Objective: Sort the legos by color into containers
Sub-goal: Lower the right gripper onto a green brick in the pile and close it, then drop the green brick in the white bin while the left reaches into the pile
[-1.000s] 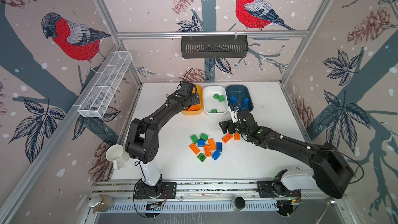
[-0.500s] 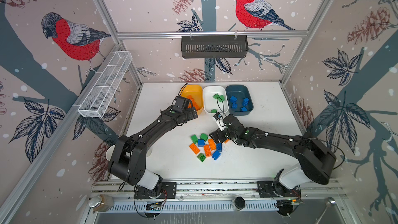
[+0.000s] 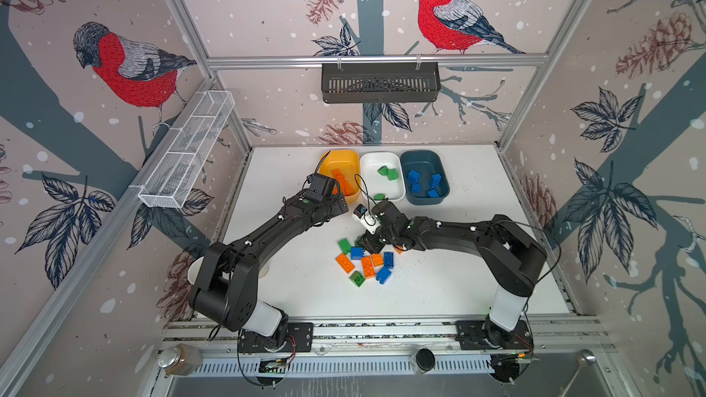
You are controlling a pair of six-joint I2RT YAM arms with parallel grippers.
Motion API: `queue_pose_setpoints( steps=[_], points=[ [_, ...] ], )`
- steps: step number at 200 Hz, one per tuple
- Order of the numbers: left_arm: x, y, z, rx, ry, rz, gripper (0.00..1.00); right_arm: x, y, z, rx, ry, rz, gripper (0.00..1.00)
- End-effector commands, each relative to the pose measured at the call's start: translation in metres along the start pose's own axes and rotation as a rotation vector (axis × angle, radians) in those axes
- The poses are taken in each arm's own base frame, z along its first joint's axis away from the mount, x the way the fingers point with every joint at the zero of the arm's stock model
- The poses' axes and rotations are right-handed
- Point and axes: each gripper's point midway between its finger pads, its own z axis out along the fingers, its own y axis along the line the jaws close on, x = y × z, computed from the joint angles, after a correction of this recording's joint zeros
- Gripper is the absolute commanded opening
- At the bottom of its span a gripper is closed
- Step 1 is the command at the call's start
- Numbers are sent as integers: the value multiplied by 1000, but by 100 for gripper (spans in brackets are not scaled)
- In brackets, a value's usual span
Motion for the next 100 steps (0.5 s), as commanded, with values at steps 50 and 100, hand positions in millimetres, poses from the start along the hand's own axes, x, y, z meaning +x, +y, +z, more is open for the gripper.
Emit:
queue_pose_setpoints(
  steps=[50, 100],
  points=[
    [1, 3, 5, -16, 1, -1, 97, 23, -10, 18, 76, 121, 7, 47],
    [2, 2, 8, -13, 8, 22, 97, 11, -12, 9, 92, 66, 11, 32]
  ],
)
